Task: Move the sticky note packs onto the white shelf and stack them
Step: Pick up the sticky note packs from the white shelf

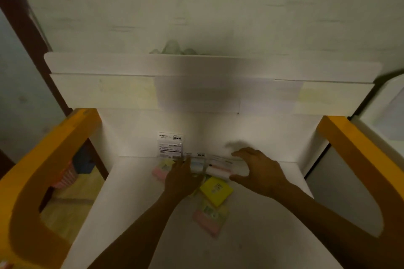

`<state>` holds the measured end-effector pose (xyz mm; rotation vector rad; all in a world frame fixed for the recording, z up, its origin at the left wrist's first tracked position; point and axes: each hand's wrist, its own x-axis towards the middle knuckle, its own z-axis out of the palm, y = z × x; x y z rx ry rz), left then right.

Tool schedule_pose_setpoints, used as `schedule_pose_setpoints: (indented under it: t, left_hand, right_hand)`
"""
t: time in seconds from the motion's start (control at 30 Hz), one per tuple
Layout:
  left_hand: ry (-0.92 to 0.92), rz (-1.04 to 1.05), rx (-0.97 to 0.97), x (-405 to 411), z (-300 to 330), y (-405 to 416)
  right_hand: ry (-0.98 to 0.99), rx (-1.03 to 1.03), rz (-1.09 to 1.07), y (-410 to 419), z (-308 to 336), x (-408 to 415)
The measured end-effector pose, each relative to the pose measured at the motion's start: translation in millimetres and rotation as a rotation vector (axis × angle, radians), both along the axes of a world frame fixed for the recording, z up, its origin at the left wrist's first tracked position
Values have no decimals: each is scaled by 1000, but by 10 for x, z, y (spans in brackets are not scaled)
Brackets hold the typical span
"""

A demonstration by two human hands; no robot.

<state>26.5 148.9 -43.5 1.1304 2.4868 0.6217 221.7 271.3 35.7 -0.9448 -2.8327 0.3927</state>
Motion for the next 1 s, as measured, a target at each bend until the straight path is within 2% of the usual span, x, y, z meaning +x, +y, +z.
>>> schedule_pose_setpoints:
  t: [0.27,0.37,0.53,0.77,0.93,1.0]
  left_hand:
    - [-16,170,117,-131,-324,314]
    - [-70,176,144,-48,-172,358]
    - [-37,152,55,-68,-85,427]
    - [-167,85,-12,-90,195,303]
    - [-184,28,-41,-186,472,210]
    - [-268,35,-32,-247,587,187]
  right_hand:
    - [-16,20,-77,2,-91,212]
    - [-33,30,-97,8,-108,285]
    - [-61,36,-121,15,-122,361]
    - [-89,20,-125,29,-101,319]
    - [-116,-22,-110,9,-122,140]
    - [-142,-50,-101,-41,-151,31]
